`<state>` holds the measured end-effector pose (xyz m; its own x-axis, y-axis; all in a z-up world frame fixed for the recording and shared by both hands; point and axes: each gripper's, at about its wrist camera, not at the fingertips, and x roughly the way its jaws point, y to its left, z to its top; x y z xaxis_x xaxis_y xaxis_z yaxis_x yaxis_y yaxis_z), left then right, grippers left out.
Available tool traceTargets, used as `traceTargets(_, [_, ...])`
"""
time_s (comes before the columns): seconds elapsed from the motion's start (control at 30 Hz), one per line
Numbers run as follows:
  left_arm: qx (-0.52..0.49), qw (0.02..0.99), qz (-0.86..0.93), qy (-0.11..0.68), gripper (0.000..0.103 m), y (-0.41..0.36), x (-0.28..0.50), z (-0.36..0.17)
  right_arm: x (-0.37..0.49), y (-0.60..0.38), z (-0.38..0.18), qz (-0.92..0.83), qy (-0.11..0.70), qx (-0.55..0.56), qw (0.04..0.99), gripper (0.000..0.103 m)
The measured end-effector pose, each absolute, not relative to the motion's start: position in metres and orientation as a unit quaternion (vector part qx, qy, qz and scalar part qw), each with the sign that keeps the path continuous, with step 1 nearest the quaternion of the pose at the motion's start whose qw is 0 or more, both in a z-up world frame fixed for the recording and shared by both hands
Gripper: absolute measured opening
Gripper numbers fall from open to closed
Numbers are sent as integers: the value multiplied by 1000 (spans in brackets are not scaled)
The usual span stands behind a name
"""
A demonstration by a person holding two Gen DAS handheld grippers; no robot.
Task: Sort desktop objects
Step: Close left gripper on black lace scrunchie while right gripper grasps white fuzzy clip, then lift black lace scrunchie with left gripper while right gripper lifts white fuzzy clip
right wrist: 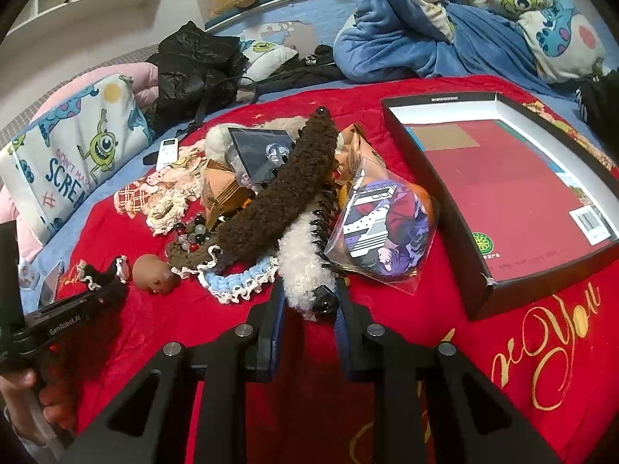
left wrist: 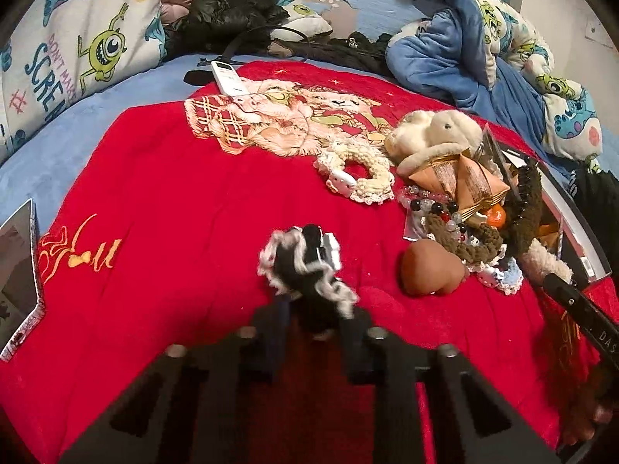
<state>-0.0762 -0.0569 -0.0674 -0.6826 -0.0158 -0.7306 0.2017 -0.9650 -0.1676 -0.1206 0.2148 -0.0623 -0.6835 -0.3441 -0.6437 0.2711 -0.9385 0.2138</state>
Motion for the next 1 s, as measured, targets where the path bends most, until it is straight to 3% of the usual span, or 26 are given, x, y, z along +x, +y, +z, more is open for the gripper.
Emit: traceTargets(1.0, [336, -48, -935, 103, 12, -2, -28, -17, -73, 204, -26, -929, -29, 309, 200, 15])
